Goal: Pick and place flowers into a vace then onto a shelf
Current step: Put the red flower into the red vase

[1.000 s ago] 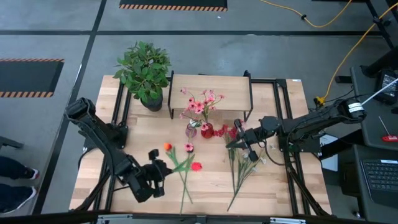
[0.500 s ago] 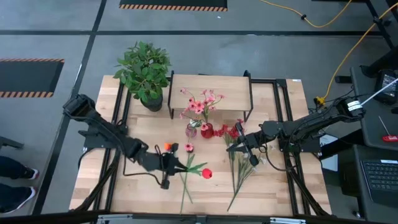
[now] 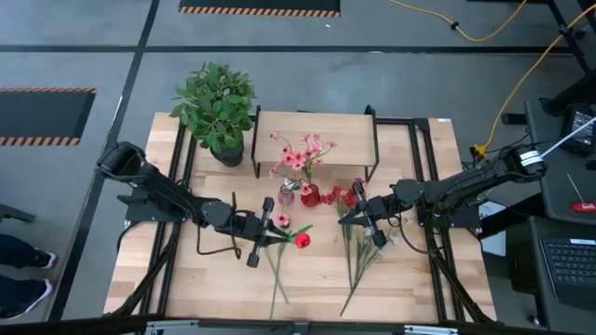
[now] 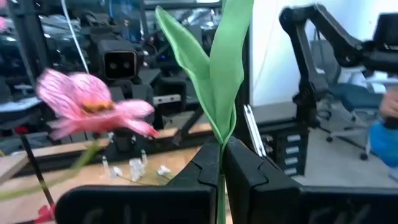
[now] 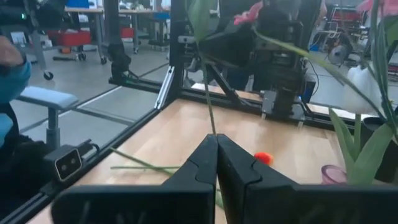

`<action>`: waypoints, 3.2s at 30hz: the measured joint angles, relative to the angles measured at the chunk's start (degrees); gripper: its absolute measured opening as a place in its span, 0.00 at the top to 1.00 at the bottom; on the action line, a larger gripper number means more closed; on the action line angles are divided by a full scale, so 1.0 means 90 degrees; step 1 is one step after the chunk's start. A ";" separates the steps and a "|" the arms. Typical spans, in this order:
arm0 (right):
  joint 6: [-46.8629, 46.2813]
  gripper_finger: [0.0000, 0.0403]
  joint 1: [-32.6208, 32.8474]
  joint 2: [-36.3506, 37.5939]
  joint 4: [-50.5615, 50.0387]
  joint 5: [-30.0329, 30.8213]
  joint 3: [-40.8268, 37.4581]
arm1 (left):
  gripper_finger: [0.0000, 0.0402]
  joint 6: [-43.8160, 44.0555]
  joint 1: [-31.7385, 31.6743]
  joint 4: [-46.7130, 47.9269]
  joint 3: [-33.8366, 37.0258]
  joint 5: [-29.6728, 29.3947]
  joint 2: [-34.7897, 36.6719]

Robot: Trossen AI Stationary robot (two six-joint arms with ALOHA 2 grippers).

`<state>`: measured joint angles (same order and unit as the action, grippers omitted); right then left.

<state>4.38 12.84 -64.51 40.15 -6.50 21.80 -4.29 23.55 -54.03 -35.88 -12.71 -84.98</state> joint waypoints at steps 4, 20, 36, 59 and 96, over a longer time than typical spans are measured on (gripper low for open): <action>-0.0143 0.97 0.0000 -0.0173 0.0281 -0.0002 0.0000 | 0.99 0.0000 -0.0076 -0.0064 -0.0251 0.0082 -0.0462; 0.0355 0.97 0.0420 -0.1229 0.0779 -0.0003 0.0461 | 0.99 -0.0782 -0.0136 -0.0171 -0.1377 -0.0640 -0.1422; 0.0730 0.69 0.0481 -0.2135 0.0806 0.0265 0.1433 | 0.99 -0.0852 -0.0218 -0.0169 -0.1377 -0.0973 -0.1422; 0.0921 0.68 0.0461 -0.2339 0.0793 0.0715 0.1603 | 0.99 -0.0947 -0.0285 -0.0550 -0.1377 -0.0644 -0.1417; 0.0887 0.98 0.0457 -0.2339 0.1092 0.0743 0.1603 | 0.99 -0.0921 -0.0527 -0.0324 -0.1377 -0.0602 -0.1411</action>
<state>12.36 16.95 -85.56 49.98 0.19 36.23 -12.58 18.81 -56.95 -48.27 -18.13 -97.69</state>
